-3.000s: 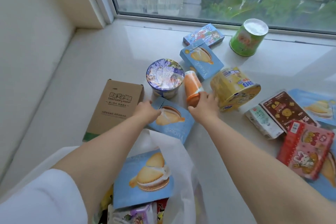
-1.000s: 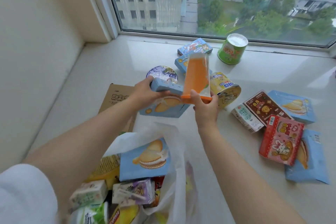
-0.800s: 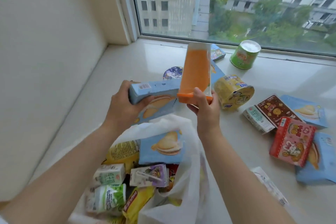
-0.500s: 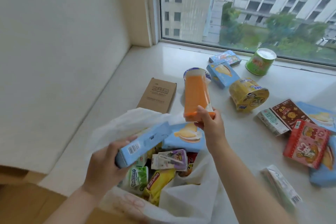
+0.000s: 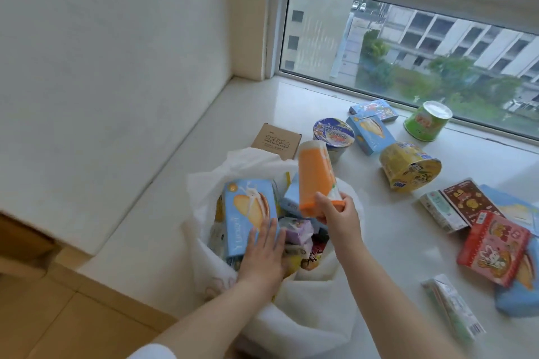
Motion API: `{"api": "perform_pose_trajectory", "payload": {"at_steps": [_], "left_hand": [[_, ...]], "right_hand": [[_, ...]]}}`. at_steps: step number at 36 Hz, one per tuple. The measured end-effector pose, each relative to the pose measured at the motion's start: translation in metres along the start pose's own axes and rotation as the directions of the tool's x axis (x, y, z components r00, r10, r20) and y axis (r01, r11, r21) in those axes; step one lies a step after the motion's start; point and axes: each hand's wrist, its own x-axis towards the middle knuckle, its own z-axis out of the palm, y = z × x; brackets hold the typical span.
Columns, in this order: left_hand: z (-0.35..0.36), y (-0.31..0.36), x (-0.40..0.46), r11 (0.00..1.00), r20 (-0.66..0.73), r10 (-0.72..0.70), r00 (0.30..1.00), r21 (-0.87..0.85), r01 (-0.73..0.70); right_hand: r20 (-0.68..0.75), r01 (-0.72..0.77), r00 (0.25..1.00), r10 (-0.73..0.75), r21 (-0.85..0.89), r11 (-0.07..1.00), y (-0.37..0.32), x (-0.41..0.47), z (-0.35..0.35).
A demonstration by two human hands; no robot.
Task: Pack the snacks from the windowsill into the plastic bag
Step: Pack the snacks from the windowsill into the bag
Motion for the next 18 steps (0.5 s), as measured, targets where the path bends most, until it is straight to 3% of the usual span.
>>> {"api": "perform_pose_trajectory", "payload": {"at_steps": [3,5,6,8,9,12,14,18], "left_hand": [[-0.027,-0.004,0.006,0.986,0.074,0.019,0.997,-0.168,-0.007],[-0.043,-0.016,-0.003,0.975,-0.099,0.013,0.995,-0.222,-0.034],[-0.05,-0.027,-0.007,0.989,-0.282,-0.021,0.959,-0.147,-0.021],[-0.058,-0.053,-0.015,0.99,-0.508,-0.139,0.85,-0.047,0.134],[-0.062,-0.065,-0.017,0.972,-0.517,-0.233,0.824,-0.095,0.216],[-0.064,-0.1,-0.017,0.88,-0.254,-0.466,0.848,-0.234,0.414],[-0.056,-0.12,-0.017,0.816,-0.081,-0.523,0.848,-0.334,0.471],[-0.055,-0.145,-0.024,0.754,-0.068,-0.553,0.831,-0.465,0.464]], "right_hand": [[0.045,0.0,0.999,0.003,-0.066,0.998,0.005,-0.005,0.006],[0.071,-0.005,0.997,0.012,-0.104,0.995,0.01,-0.01,0.011],[0.083,-0.003,0.997,0.012,-0.115,0.993,0.012,-0.012,0.014],[0.101,0.004,0.995,0.01,-0.14,0.99,0.015,-0.016,0.021],[0.114,0.007,0.993,0.01,-0.144,0.99,0.017,-0.018,0.025],[0.175,0.015,0.985,0.011,-0.147,0.989,0.02,-0.026,0.038],[0.187,0.032,0.982,0.007,-0.201,0.979,0.022,-0.03,0.048],[0.226,0.166,0.971,-0.081,-0.389,0.906,0.016,-0.038,0.064]]}}
